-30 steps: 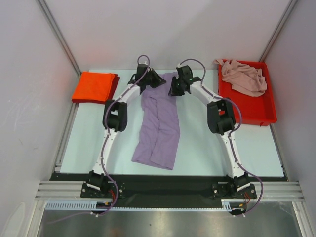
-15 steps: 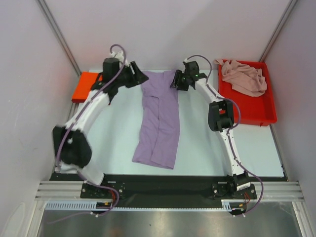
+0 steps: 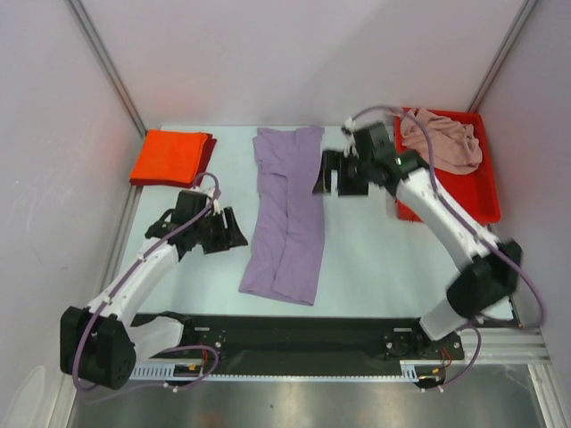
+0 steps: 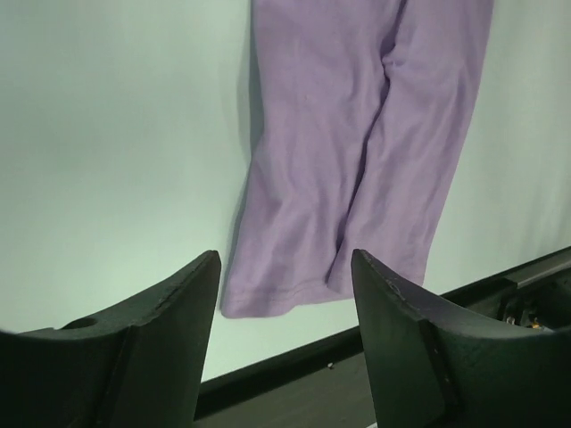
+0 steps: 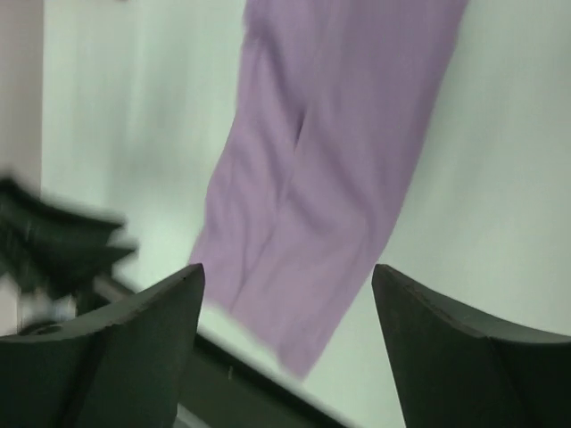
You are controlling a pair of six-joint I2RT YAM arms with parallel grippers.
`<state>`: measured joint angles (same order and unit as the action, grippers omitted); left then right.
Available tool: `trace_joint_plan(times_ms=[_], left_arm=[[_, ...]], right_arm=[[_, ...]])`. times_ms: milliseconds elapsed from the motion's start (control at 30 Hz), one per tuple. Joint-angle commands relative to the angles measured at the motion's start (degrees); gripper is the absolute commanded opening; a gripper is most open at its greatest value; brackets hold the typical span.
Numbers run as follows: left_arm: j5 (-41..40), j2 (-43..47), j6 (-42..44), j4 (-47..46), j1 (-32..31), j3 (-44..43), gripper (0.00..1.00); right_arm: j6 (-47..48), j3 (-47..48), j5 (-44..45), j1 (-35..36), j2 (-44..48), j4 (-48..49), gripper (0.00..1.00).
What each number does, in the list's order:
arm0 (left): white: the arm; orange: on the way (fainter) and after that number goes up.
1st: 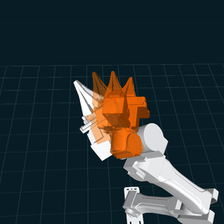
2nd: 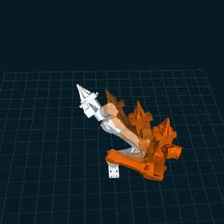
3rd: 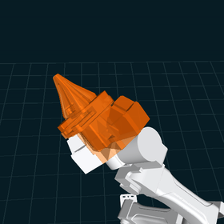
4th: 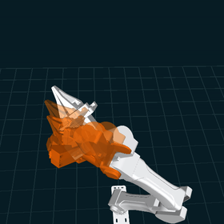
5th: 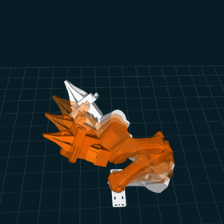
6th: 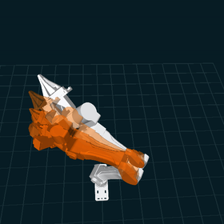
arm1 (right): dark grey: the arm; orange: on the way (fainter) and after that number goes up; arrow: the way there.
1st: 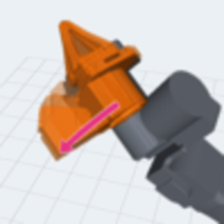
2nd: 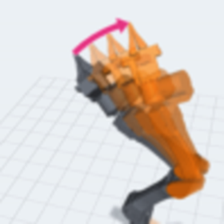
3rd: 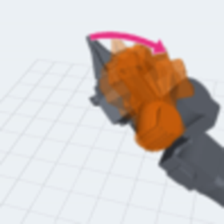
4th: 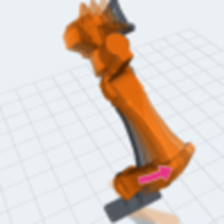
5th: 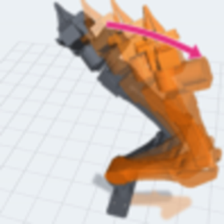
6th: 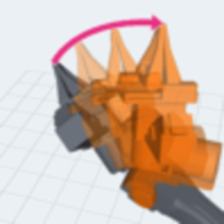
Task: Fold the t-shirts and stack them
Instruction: Fold the tshirt
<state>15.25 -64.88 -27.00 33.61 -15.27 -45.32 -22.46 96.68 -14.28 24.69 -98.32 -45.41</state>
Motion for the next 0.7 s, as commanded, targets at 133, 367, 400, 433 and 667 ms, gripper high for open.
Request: trace_joint_plan(times_ms=[133,367,400,433,667], left_arm=[[2.59,6.52,-5.68,0.24,-0.03,6.2,0.69],[0.57,0.2,-7.98,1.56,-0.2,9.28,0.63],[0.58,-0.68,-8.15,1.2,-0.38,9.46,0.62],[0.23,-0.95,-8.76,0.94,-0.46,9.55,0.61],[1.19,-3.93,-10.35,-2.66,-1.43,12.45,0.59]], right_arm=[[-11.96,-36.54,-5.66,12.2,25.08,6.99,0.89],[-23.23,-55.36,-8.31,16.62,31.35,19.64,0.86],[-23.68,-57.29,-7.96,16.71,31.09,21.66,0.82],[-24.21,-58.01,-7.87,16.88,30.48,22.55,0.79],[-29.22,-61.26,-6.2,18.82,25.38,27.65,0.66]])
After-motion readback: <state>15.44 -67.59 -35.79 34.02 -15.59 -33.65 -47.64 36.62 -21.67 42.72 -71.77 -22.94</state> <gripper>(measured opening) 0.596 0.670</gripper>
